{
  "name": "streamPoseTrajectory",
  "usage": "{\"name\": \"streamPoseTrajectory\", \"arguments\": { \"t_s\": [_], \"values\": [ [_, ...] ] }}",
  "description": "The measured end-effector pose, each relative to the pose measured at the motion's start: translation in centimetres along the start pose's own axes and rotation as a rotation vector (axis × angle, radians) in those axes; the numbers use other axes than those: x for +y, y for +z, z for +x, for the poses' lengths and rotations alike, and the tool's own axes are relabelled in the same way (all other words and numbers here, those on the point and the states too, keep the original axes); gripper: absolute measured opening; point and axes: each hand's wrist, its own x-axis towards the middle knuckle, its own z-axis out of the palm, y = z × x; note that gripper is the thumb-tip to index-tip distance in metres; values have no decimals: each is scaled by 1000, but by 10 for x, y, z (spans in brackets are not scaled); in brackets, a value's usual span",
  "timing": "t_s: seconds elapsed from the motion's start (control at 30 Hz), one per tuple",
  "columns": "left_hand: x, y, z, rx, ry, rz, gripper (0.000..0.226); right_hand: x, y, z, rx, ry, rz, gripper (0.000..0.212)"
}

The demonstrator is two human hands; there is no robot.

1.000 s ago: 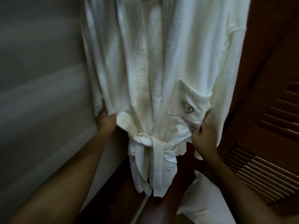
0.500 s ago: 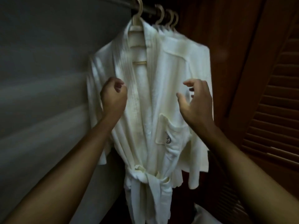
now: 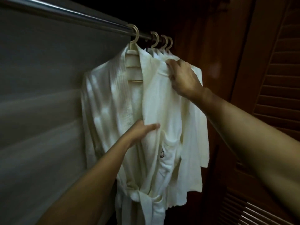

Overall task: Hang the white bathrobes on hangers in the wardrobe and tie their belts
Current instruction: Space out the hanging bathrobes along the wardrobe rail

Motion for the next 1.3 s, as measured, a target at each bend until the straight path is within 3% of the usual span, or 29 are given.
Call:
{"name": "streamPoseTrajectory", "arguments": {
  "t_s": [0.1, 0.17, 0.23, 0.27, 0.3, 0.37, 0.43, 0.63, 0.7, 0.77, 0.83, 0.87, 0.93, 1.07, 1.2, 1.3],
  "values": [
    [-53, -15, -27, 31, -164, 330, 35, 9, 10, 5, 40, -20, 25, 43],
    [-80, -36, -35, 315, -243, 491, 22, 10, 18, 9, 48, -28, 27, 45],
    [-85, -49, -38, 712, -241, 454, 25, 9, 26, 14, 52, -13, 12, 44],
    [-82, -50, -39, 776, -244, 486, 27, 9, 30, 16, 57, 3, 12, 43],
    [-81, -49, -36, 730, -252, 521, 28, 9, 33, 18, 64, 22, 19, 43],
    [-79, -47, -33, 487, -261, 628, 25, 8, 34, 19, 78, 36, 30, 44],
    [-73, -51, -32, 344, -254, 589, 24, 11, 33, 19, 81, 20, 41, 45],
    [45, -45, -23, 330, 92, 187, 13, 1, 12, 20, 89, -49, 135, 36],
    [91, -48, -11, 385, 245, 124, 12, -11, 2, 24, 116, -97, 207, 39],
    [131, -62, 2, 628, 375, 124, 5, -20, -6, 31, 135, -162, 254, 38],
    [160, -86, 12, 960, 452, 348, 18, -24, -7, 40, 113, -187, 285, 38],
    [170, -98, 16, 1036, 463, 498, 31, -26, -5, 46, 77, -188, 289, 40],
    [183, -115, 26, 951, 407, 716, 50, -30, -3, 58, -15, -187, 271, 47],
    [184, -119, 47, 698, 356, 860, 37, -46, 1, 78, -101, -190, 242, 53],
    [185, -116, 59, 743, 431, 819, 18, -49, 11, 88, -83, -193, 219, 29],
    [184, -131, 53, 735, 422, 775, 20, -42, 12, 92, -97, -199, 222, 20]
  ]
}}
